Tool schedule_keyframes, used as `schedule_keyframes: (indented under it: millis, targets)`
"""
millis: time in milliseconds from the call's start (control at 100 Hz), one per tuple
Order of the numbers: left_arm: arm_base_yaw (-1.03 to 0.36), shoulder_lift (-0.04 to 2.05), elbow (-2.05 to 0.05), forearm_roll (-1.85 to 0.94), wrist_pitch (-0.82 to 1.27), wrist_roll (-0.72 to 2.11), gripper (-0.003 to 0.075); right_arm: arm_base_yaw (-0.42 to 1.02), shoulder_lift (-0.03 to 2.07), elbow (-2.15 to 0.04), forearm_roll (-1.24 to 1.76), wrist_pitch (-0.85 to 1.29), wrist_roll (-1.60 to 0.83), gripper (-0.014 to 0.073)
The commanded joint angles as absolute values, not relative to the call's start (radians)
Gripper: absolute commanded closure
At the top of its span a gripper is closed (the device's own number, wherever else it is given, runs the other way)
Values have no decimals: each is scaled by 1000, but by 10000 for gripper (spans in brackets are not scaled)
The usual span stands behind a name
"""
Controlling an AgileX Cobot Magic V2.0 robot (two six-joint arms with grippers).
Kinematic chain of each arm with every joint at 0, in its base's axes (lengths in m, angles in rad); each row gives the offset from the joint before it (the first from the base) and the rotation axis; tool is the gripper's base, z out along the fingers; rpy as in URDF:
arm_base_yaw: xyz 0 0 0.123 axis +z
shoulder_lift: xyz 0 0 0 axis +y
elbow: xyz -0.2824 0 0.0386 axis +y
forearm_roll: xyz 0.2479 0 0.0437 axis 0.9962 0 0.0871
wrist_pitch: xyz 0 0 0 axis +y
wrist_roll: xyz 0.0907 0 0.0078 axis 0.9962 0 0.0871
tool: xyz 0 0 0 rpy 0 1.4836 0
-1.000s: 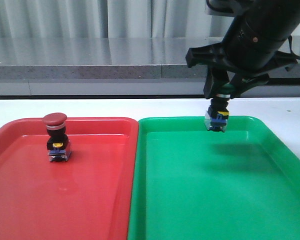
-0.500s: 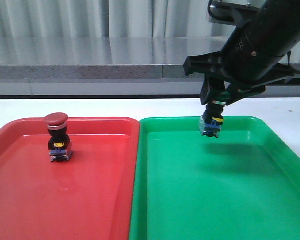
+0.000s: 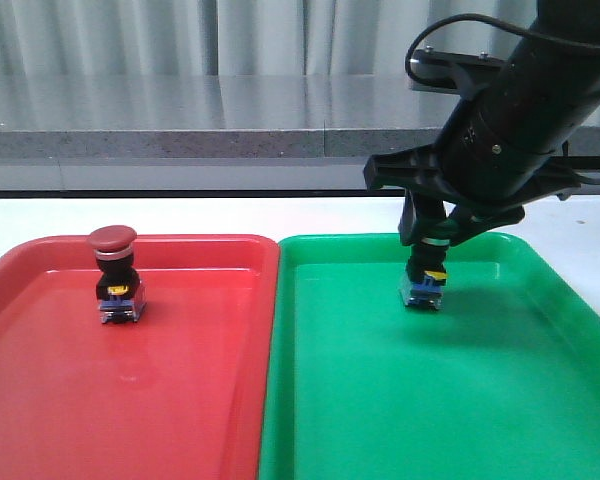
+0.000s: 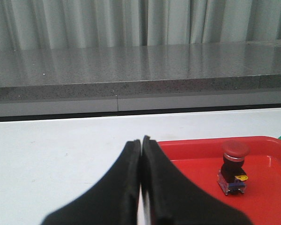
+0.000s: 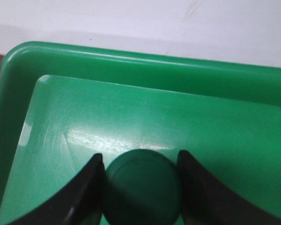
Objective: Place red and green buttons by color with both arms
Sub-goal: 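Carry the green button with the right gripper into the green tray, then open the right gripper and lift it away from the button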
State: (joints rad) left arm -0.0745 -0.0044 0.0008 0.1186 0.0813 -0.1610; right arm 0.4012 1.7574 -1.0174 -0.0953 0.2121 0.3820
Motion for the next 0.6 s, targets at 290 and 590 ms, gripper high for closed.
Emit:
schedule_keyframes:
  millis: [290,590]
  targets:
    - [-72,-38,26,119,0,-164,739,404,1720,-1042,-104,193,382,176]
    - [-72,-38,26,119,0,-164,739,404,1720,-1042,-102,197,382,-16]
